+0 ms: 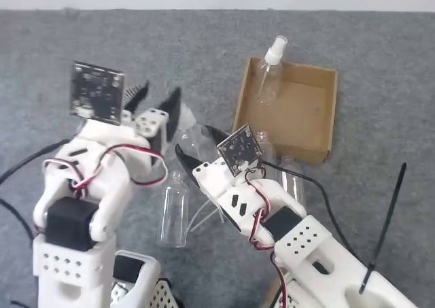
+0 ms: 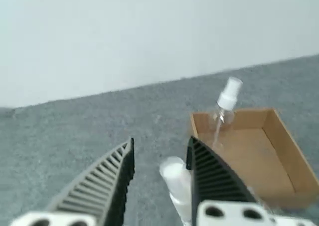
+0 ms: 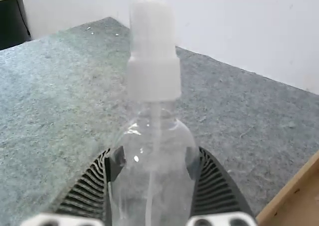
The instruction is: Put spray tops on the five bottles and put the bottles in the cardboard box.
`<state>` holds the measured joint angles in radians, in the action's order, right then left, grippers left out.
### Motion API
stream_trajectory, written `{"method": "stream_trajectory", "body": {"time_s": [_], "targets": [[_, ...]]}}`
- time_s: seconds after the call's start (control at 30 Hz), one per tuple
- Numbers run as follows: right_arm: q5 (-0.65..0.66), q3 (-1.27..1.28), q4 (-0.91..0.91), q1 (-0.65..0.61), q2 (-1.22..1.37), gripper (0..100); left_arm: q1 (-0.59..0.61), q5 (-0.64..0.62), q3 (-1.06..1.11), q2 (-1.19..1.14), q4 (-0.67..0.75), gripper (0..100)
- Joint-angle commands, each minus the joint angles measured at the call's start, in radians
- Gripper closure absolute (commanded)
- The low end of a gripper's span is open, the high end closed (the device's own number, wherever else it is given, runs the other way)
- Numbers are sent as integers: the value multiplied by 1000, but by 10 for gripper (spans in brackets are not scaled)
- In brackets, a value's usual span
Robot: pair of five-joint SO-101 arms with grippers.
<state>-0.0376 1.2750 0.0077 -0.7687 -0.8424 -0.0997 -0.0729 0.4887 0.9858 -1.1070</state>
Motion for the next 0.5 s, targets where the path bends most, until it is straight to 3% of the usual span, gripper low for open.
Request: {"method": "stream_trajectory", "body": {"time_s": [0.0, 0.47], "targets": [[15, -6, -25, 12, -15, 992, 35, 11, -5, 6, 51, 859], [12, -5, -19, 12, -15, 992, 35, 57, 265, 8, 222, 859]]}}
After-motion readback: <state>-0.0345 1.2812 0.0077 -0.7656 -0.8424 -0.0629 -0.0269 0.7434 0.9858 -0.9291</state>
